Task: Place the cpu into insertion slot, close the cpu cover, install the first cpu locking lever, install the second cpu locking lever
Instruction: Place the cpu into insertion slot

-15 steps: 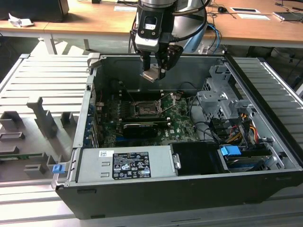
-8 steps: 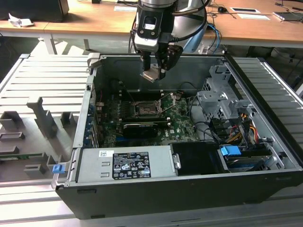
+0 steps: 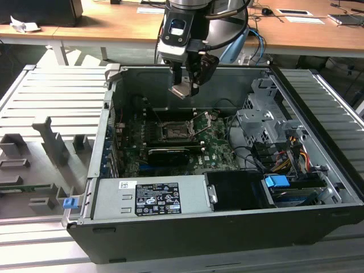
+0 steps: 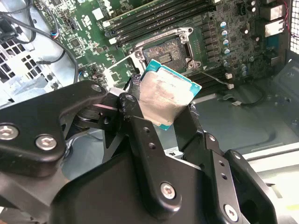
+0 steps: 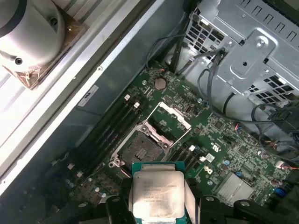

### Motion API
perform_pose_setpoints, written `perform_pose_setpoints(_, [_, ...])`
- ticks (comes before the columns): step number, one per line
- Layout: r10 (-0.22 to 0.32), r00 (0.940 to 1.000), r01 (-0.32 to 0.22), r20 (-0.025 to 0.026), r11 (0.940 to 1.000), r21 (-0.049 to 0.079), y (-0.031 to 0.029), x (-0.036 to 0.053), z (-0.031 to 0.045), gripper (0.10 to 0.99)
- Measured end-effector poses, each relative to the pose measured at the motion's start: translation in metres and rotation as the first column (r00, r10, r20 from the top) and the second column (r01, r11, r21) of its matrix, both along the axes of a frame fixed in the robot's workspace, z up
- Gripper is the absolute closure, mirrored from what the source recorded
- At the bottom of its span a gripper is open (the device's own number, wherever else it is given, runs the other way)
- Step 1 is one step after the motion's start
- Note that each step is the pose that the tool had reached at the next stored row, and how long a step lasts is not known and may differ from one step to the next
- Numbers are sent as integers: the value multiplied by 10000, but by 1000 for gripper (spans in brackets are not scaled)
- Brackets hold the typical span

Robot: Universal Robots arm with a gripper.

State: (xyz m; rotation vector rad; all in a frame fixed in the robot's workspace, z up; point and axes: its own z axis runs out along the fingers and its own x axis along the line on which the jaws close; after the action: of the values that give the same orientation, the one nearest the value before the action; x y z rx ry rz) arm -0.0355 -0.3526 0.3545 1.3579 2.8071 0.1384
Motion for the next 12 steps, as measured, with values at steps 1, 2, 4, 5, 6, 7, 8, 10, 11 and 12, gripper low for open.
perform_pose_setpoints(1, [-68, 10000, 68, 0, 10000, -1, 0, 0, 0, 557])
perform_pose_setpoints(2, [-154, 9999, 154, 0, 9999, 0, 0, 0, 0, 557])
perform_pose_setpoints(4, [-297, 9996, 297, 0, 9996, 0, 0, 0, 0, 557])
perform_pose_setpoints(5, [-367, 9993, 367, 0, 9993, -1, 0, 0, 0, 557])
perform_pose_setpoints(6, [-460, 9989, 460, 0, 9989, 0, 0, 0, 0, 557])
perform_pose_setpoints(7, [-586, 9983, 586, 0, 9983, -1, 0, 0, 0, 557])
perform_pose_setpoints(8, [-642, 9979, 642, 0, 9979, -1, 0, 0, -1, 557])
perform_pose_setpoints(10, [-745, 9972, 745, 0, 9972, 0, 0, 0, -1, 557])
perform_pose_setpoints(11, [-807, 9967, 807, 0, 9967, -1, 0, 0, -1, 557])
perform_pose_setpoints(12, [-856, 9963, 856, 0, 9963, -1, 0, 0, -1, 557])
